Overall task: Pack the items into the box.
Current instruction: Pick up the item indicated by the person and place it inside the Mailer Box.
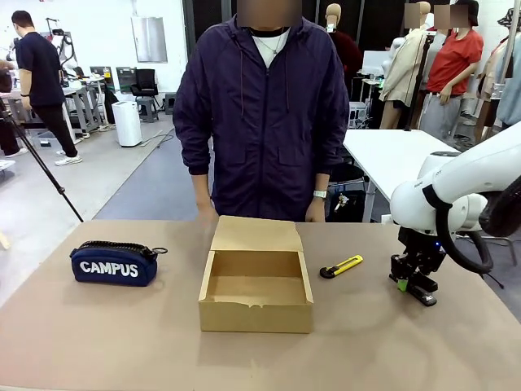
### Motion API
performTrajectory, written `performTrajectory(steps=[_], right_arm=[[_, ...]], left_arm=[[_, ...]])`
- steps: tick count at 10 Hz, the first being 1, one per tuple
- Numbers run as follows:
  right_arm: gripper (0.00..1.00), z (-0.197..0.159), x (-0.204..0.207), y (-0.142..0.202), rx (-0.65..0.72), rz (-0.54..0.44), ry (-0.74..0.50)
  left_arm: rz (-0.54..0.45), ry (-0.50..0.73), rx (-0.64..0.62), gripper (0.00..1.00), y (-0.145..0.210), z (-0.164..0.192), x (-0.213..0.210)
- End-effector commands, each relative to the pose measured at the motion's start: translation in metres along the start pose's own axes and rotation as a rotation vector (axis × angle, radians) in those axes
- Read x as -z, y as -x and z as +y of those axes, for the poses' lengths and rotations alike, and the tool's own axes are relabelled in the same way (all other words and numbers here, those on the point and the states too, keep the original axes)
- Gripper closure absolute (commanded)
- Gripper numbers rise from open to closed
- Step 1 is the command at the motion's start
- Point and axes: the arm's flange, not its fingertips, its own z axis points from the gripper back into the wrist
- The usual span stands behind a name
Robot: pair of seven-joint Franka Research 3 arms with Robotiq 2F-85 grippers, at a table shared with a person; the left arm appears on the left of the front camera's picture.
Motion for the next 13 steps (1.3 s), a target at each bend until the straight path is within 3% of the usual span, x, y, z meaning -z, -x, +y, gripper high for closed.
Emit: performTrajectory(steps=[1, 6, 7, 10, 12, 13], right_arm=[[1.00, 0.002, 0.000, -0.003, 0.015, -0.001, 0.031], [1.00, 0.000, -0.006, -0.005, -0.001, 0.003, 0.052], [1.00, -0.002, -0.024, -0.002, -0.003, 0.004, 0.058], [1.00, -0.019, -0.136, 0.028, 0.023, -0.023, 0.078], [1.00, -0.039, -0.165, 0.036, 0.127, -0.107, 0.059], [1.00, -0.052, -0.152, 0.033, 0.200, -0.133, 0.074]], left_arm=[[-0.006, 0.023, 0.016, 0.00, -0.001, 0.000, 0.000], [-0.006, 0.023, 0.016, 0.00, -0.001, 0.000, 0.000], [-0.006, 0.023, 0.016, 0.00, -0.001, 0.000, 0.000], [-0.006, 0.023, 0.016, 0.00, -0.001, 0.000, 0.000], [-0.006, 0.023, 0.016, 0.00, -0.001, 0.000, 0.000], [-0.006, 0.023, 0.016, 0.00, -0.001, 0.000, 0.000]])
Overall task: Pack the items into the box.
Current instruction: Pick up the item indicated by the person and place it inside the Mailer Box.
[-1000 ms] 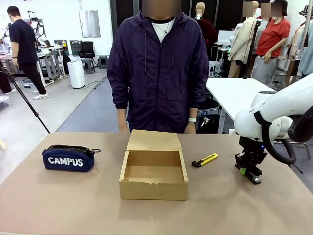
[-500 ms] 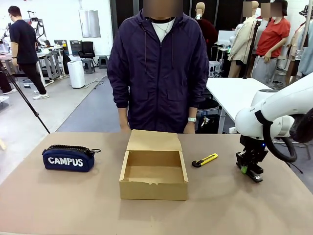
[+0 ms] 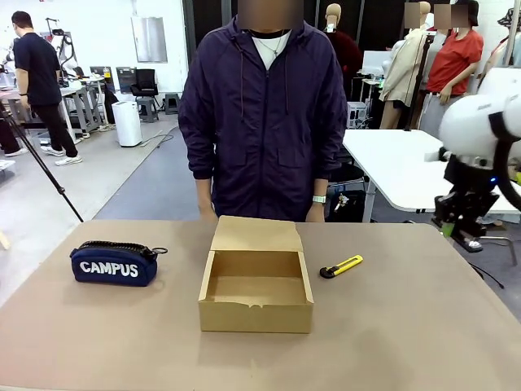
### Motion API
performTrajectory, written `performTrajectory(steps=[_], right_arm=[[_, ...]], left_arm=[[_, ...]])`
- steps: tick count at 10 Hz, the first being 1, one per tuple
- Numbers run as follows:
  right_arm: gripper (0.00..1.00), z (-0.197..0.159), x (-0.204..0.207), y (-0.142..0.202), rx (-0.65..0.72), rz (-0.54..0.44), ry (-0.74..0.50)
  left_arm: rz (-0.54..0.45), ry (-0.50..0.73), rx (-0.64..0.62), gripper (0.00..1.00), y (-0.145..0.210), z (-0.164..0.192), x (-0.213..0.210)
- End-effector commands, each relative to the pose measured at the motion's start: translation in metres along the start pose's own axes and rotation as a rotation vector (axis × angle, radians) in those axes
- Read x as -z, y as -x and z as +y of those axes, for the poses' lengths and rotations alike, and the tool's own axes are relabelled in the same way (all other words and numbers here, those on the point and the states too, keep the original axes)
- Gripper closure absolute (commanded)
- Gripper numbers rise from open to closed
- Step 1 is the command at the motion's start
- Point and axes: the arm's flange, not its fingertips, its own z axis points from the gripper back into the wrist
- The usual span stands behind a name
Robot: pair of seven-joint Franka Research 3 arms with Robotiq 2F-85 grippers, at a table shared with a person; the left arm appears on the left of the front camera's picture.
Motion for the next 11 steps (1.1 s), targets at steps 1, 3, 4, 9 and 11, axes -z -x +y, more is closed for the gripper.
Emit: performTrajectory(steps=[1, 3, 4, 9, 11], right_arm=[[1.00, 0.015, 0.007, -0.002, -0.051, 0.022, -0.005], [1.00, 0.015, 0.007, -0.002, -0.051, 0.022, -0.005], [1.00, 0.004, 0.006, -0.001, -0.011, 0.013, -0.003], [1.00, 0.156, -0.043, -0.057, -0.583, -0.268, -0.083], [1.00, 0.238, -0.048, -0.071, -0.877, -0.342, -0.171]], left_arm=[[-0.006, 0.023, 0.016, 0.00, -0.001, 0.000, 0.000], [-0.006, 0.023, 0.016, 0.00, -0.001, 0.000, 0.000], [-0.006, 0.023, 0.016, 0.00, -0.001, 0.000, 0.000], [-0.006, 0.023, 0.016, 0.00, -0.001, 0.000, 0.000], [-0.006, 0.023, 0.016, 0.00, -0.001, 0.000, 0.000]])
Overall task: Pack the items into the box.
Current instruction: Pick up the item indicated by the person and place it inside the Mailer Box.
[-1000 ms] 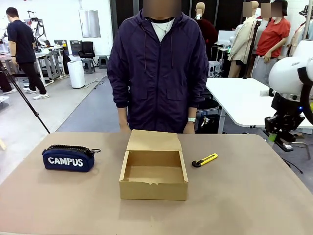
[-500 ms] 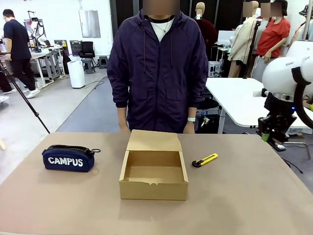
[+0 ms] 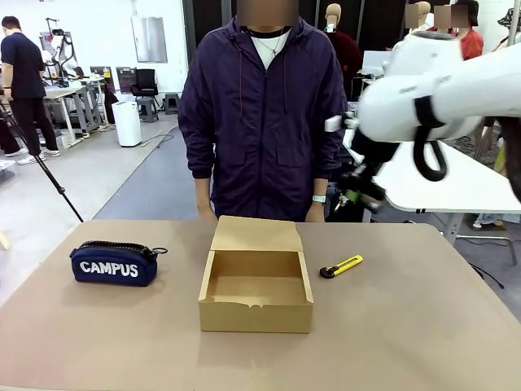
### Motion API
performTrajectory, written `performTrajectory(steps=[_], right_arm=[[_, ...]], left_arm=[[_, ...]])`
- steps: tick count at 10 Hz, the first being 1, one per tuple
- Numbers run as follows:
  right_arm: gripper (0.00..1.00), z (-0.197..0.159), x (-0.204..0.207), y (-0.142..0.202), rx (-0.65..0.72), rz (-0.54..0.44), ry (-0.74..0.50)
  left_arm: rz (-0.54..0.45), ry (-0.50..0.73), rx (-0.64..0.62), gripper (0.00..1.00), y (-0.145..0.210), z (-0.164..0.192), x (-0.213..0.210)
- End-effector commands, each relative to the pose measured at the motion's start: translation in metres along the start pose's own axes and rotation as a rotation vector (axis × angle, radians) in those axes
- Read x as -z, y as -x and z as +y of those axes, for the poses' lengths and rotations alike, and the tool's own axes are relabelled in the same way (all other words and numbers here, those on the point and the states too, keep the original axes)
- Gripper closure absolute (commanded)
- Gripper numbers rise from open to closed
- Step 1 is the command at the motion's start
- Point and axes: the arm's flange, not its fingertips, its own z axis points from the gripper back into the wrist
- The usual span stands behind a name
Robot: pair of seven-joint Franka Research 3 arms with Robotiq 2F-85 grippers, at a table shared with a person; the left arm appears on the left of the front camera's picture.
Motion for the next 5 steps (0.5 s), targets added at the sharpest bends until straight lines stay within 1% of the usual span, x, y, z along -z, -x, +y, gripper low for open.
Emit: performTrajectory(steps=[1, 2, 3, 4, 5], right_arm=[[1.00, 0.017, 0.018, -0.028, -0.246, -0.079, -0.155], [1.00, 0.051, 0.028, -0.050, -0.384, -0.120, -0.249], [1.00, 0.078, 0.039, -0.059, -0.498, -0.083, -0.285], [1.00, 0.099, 0.054, -0.065, -0.553, -0.042, -0.305], [1.00, 0.111, 0.071, -0.068, -0.547, -0.011, -0.263]], left_arm=[[-0.006, 0.023, 0.015, 0.00, -0.001, 0.000, 0.000], [-0.006, 0.023, 0.015, 0.00, -0.001, 0.000, 0.000], [-0.006, 0.023, 0.015, 0.00, -0.001, 0.000, 0.000], [-0.006, 0.023, 0.015, 0.00, -0.001, 0.000, 0.000], [-0.006, 0.023, 0.015, 0.00, -0.001, 0.000, 0.000]])
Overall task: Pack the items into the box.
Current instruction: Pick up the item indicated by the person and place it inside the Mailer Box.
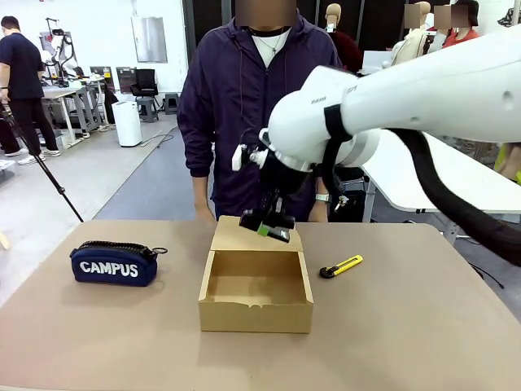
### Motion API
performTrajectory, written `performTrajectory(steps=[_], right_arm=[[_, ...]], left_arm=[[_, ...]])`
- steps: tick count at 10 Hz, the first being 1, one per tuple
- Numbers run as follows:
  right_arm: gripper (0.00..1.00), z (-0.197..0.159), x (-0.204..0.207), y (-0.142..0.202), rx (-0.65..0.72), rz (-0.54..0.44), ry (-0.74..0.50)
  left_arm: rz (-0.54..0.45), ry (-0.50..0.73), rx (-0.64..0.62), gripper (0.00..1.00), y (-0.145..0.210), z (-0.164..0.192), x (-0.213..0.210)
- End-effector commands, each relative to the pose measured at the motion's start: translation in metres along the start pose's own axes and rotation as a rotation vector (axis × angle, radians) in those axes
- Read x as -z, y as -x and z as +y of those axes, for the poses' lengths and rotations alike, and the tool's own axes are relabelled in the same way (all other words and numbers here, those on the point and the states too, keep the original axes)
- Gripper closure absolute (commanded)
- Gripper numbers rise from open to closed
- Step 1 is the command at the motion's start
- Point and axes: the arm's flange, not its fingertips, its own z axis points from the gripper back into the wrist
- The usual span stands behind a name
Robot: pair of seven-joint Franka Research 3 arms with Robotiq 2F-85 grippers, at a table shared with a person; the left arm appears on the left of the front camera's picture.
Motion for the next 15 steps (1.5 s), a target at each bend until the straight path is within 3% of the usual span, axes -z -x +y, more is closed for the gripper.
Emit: performTrajectory(steps=[1, 5, 7, 11, 12, 13, 14, 15], right_arm=[[1.00, -0.010, 0.017, 0.000, -0.010, 0.054, 0.067], [1.00, -0.003, 0.090, -0.009, 0.019, 0.067, -0.037], [1.00, 0.008, 0.130, -0.003, 0.023, 0.166, -0.121], [1.00, 0.016, 0.152, 0.002, 0.025, 0.216, -0.120], [0.74, 0.016, 0.152, 0.002, 0.036, 0.215, -0.129], [0.18, 0.017, 0.151, 0.003, 0.037, 0.219, -0.121], [0.00, 0.017, 0.150, 0.003, 0.038, 0.215, -0.125], [0.00, 0.018, 0.148, 0.003, 0.038, 0.221, -0.118]], left_arm=[[-0.006, 0.023, 0.015, 0.00, -0.001, 0.000, 0.000], [-0.006, 0.023, 0.015, 0.00, -0.001, 0.000, 0.000], [-0.006, 0.023, 0.015, 0.00, -0.001, 0.000, 0.000], [-0.006, 0.023, 0.015, 0.00, -0.001, 0.000, 0.000], [-0.006, 0.023, 0.015, 0.00, -0.001, 0.000, 0.000], [-0.006, 0.023, 0.015, 0.00, -0.001, 0.000, 0.000], [-0.006, 0.023, 0.015, 0.00, -0.001, 0.000, 0.000], [-0.006, 0.023, 0.015, 0.00, -0.001, 0.000, 0.000]])
